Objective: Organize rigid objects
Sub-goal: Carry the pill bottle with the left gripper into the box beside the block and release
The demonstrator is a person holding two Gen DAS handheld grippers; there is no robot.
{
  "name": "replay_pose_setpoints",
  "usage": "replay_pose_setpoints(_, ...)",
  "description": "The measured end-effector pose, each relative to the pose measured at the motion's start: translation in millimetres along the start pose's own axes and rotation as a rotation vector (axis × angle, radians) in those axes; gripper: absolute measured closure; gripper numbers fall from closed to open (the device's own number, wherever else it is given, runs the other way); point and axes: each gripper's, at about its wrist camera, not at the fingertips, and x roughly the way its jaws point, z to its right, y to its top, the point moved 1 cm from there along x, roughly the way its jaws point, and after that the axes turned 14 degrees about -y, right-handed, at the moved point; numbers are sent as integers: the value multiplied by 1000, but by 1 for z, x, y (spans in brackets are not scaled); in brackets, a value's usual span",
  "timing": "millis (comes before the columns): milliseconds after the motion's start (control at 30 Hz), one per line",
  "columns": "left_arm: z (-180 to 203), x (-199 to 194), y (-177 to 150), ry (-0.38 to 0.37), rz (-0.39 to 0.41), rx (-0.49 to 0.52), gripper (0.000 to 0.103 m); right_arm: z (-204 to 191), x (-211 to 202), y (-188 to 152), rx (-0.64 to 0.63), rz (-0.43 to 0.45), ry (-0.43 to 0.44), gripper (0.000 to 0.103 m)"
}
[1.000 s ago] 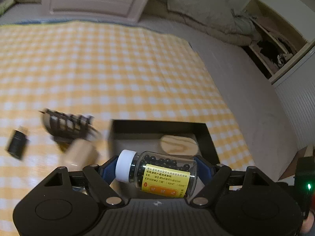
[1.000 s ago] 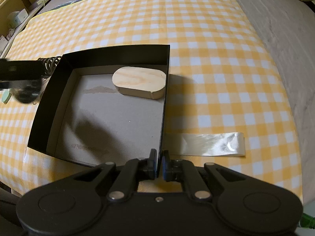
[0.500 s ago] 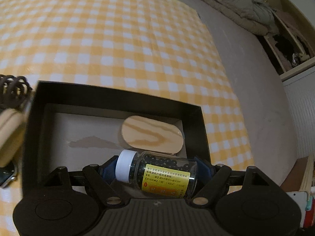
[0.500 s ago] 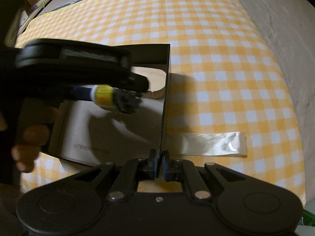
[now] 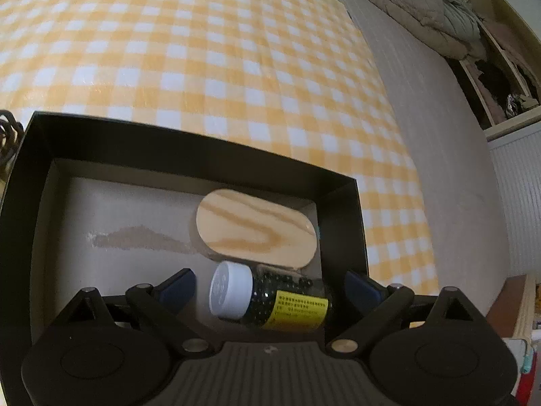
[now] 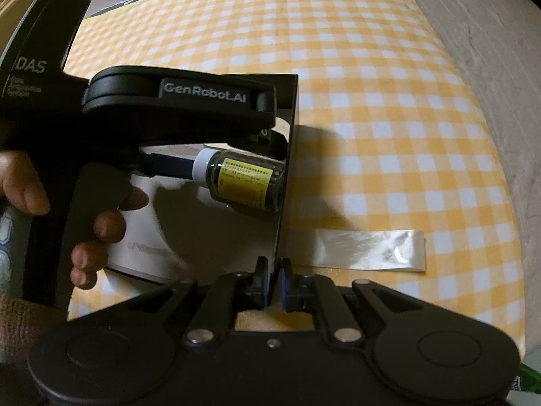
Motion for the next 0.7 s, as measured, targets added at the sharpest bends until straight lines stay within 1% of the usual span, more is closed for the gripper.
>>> replay_pose_setpoints(100, 0, -2, -2, -4, -11, 12, 8, 0, 0, 0, 1, 1, 0, 95)
replay_pose_setpoints(233, 5, -10, -4, 7, -16, 65, 8, 0, 0, 0, 4, 2, 0, 95)
replay_pose_setpoints(267, 6, -12, -5, 11, -17, 84, 9, 0, 0, 0, 4, 3, -1, 95)
replay_pose_setpoints(300, 8, -14, -5, 17, -20, 109, 10, -1, 0, 0, 3, 3, -2, 95)
replay_pose_setpoints(367, 11, -20, -6, 18, -34, 158, 17, -1, 0, -1, 2, 5, -4, 95)
replay_pose_setpoints(433, 13, -21, -8, 29, -70, 209, 19, -1, 0, -1, 3, 5, -4, 96)
replay_pose_setpoints(533, 15, -17, -14, 87, -115, 331, 23, 0, 0, -1, 2, 5, -5, 96)
replay_pose_setpoints(567, 13, -15, -16, 106, -121, 350, 25, 0, 0, -1, 1, 5, -6, 96)
replay_pose_setpoints(600, 10, -11, -16, 120, -130, 351, 26, -1, -1, -1, -1, 6, -8, 96)
replay_pose_setpoints(633, 6, -7, -15, 121, -141, 331, 26, 0, -1, -2, -3, 6, -9, 96)
replay_pose_setpoints(700, 5, -6, -14, 110, -115, 329, 27, -1, -1, -1, -7, 7, -13, 96)
